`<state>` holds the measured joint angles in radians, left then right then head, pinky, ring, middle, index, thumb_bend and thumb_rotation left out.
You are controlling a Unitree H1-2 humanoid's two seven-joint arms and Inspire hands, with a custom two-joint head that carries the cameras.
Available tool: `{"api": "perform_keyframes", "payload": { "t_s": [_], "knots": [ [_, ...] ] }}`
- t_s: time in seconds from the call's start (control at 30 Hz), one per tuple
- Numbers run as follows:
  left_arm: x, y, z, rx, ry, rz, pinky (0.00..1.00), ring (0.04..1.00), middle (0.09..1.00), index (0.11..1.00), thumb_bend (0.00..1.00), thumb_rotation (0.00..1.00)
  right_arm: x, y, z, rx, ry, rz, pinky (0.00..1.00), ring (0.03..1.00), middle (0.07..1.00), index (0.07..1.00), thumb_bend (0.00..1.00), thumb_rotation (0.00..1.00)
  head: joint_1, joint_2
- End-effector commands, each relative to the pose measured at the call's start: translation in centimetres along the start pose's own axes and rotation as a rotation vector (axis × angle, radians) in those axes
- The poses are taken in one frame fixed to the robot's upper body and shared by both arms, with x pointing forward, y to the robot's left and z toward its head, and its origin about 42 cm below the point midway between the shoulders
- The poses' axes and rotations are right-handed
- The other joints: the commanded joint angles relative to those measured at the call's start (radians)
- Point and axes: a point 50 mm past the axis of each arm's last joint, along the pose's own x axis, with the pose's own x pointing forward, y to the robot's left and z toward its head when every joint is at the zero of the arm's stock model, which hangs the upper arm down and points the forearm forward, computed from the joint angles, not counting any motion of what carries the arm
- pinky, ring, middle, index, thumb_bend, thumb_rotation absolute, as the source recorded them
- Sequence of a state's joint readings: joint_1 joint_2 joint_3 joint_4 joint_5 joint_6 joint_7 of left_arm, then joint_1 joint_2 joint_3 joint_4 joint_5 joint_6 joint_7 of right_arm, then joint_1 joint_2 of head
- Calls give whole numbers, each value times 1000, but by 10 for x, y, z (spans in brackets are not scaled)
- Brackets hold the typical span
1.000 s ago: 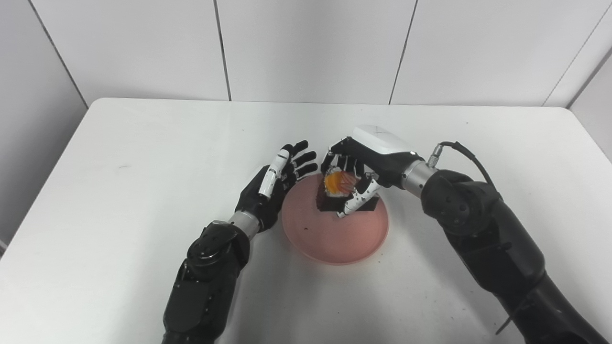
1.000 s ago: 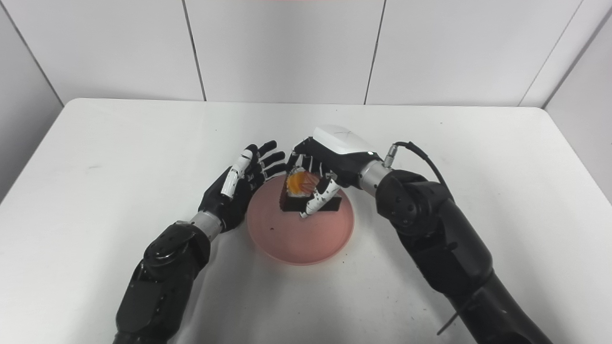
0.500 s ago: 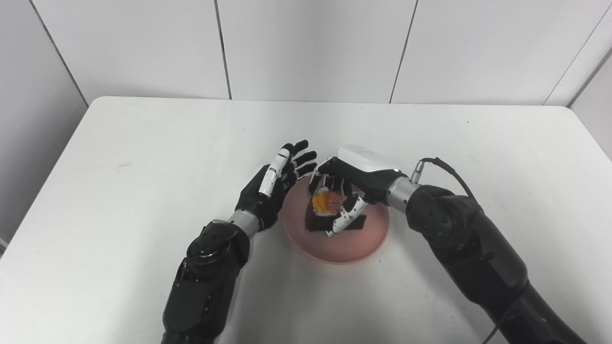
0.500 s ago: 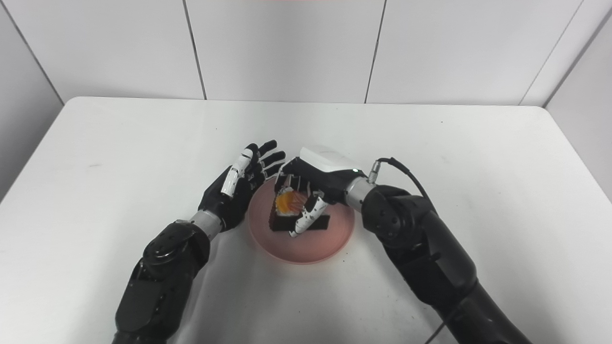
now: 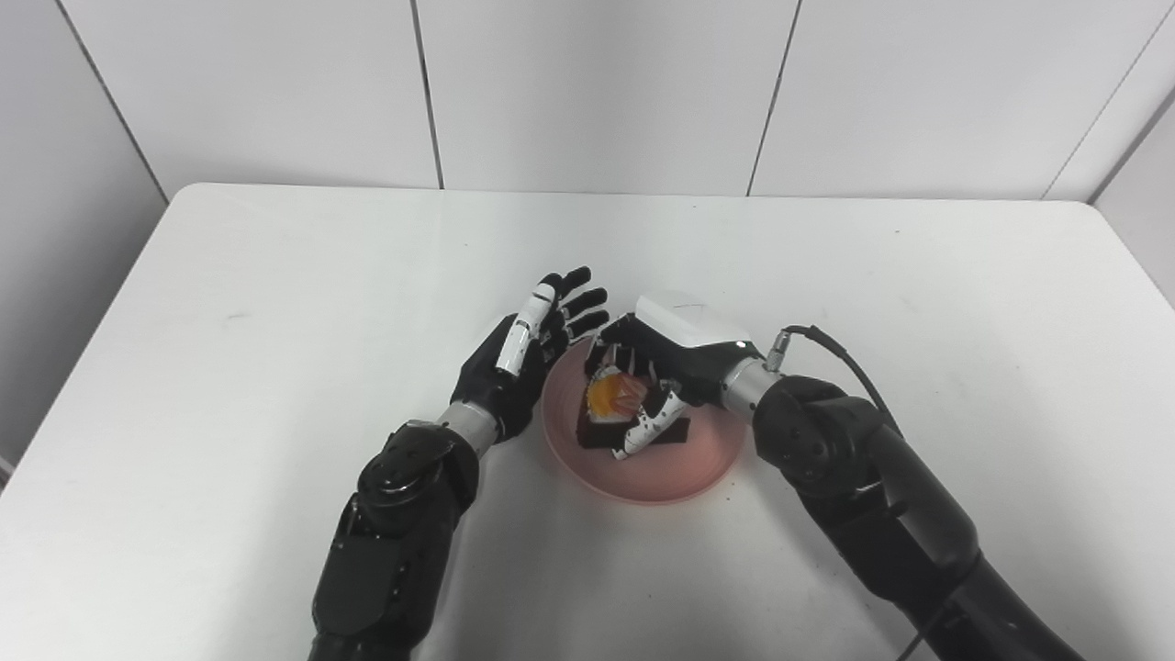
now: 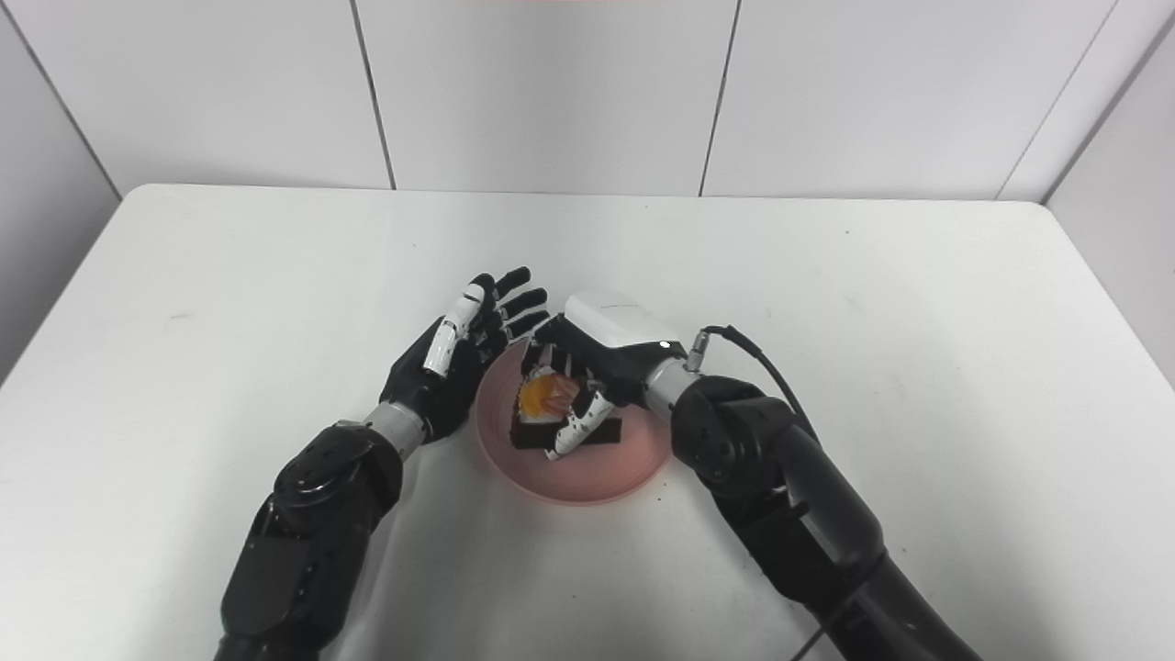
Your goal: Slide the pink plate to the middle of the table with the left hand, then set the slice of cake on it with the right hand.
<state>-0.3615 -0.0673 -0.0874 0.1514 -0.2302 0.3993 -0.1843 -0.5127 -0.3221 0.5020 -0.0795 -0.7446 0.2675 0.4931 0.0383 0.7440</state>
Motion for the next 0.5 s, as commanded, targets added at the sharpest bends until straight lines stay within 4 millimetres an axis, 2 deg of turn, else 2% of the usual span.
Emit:
{"api": "perform_keyframes", "payload": {
  "t_s": [0.0,0.07,0.1,0.13,0.17,0.23,0.3,0.47],
  "knots": [
    [-4,4,-13,-1,70,26,879,890,900,906,356,1000,0,-10,6,-85,-2,-25,312,393,409,526,519,0,-1,1],
    [-4,4,-13,-1,70,24,877,888,898,904,356,1000,-3,-14,8,-125,14,-5,353,444,433,523,522,0,-2,0],
    [-4,4,-13,-1,70,22,882,891,901,907,356,1000,-5,-17,10,-141,21,8,456,581,635,687,638,177,-4,0],
    [-4,4,-12,0,71,20,882,893,903,909,355,1000,-8,-20,11,-154,28,26,525,680,748,782,727,299,-5,0],
    [-4,5,-12,1,72,18,882,893,903,910,355,1000,-10,-23,13,-167,36,45,538,698,767,799,738,324,-5,-1],
    [-4,5,-12,6,77,20,881,894,905,911,359,1000,-15,-29,16,-178,46,76,594,774,848,876,796,445,-5,-1],
    [-4,5,-12,8,78,21,881,893,904,907,364,1000,-20,-36,20,-179,49,88,621,810,896,924,849,543,-5,-2],
    [-5,5,-12,-3,76,24,886,896,908,908,355,1000,-32,-51,31,-194,42,77,640,811,931,970,926,644,-9,-5]
  ]
}}
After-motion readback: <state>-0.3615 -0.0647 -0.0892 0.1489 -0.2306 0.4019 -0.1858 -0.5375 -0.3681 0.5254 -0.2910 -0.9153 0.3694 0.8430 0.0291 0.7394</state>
